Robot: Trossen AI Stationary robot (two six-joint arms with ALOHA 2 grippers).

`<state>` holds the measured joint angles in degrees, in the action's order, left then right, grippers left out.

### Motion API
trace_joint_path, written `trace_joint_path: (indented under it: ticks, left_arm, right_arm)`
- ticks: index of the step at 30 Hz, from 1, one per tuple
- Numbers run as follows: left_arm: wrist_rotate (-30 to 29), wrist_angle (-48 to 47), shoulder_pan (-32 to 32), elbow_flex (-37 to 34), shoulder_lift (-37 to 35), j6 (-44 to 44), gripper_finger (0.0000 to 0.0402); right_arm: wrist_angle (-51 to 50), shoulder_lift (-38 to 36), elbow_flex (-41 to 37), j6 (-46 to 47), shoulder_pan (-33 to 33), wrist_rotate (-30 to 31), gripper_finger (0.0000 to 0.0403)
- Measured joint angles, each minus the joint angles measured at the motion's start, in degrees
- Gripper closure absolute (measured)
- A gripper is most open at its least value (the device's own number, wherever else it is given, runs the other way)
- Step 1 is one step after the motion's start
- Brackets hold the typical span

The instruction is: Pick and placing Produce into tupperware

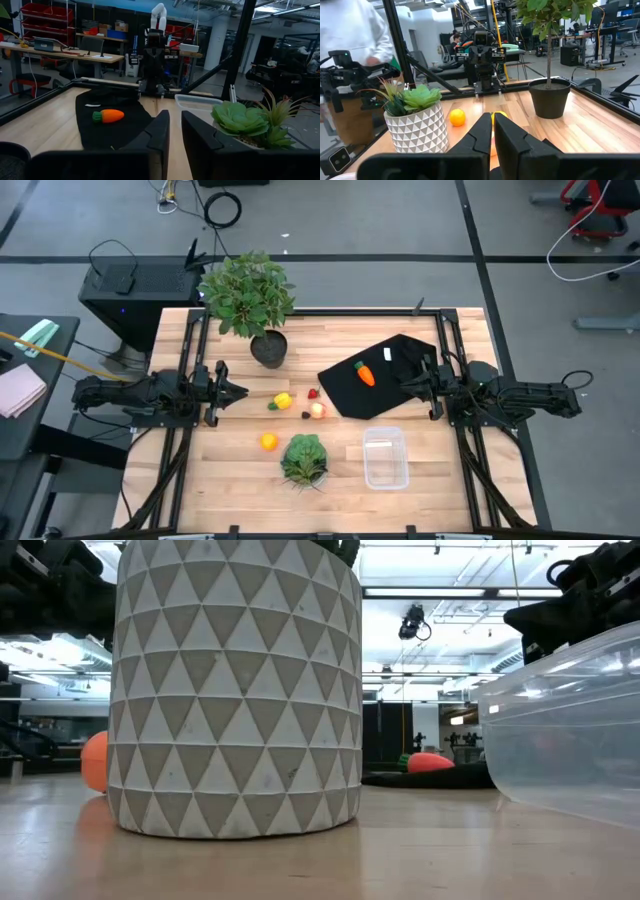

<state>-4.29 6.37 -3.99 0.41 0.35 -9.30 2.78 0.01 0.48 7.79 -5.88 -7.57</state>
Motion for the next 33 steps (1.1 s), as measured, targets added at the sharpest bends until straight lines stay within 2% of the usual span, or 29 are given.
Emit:
trace_joint_path:
  ticks: [33]
  left_arm:
    - [0.00, 0.30, 0.01, 0.01, 0.01, -0.59, 0.0344]
  right_arm:
    - [-0.01, 0.00, -0.01, 0.00, -0.01, 0.00, 0.0376]
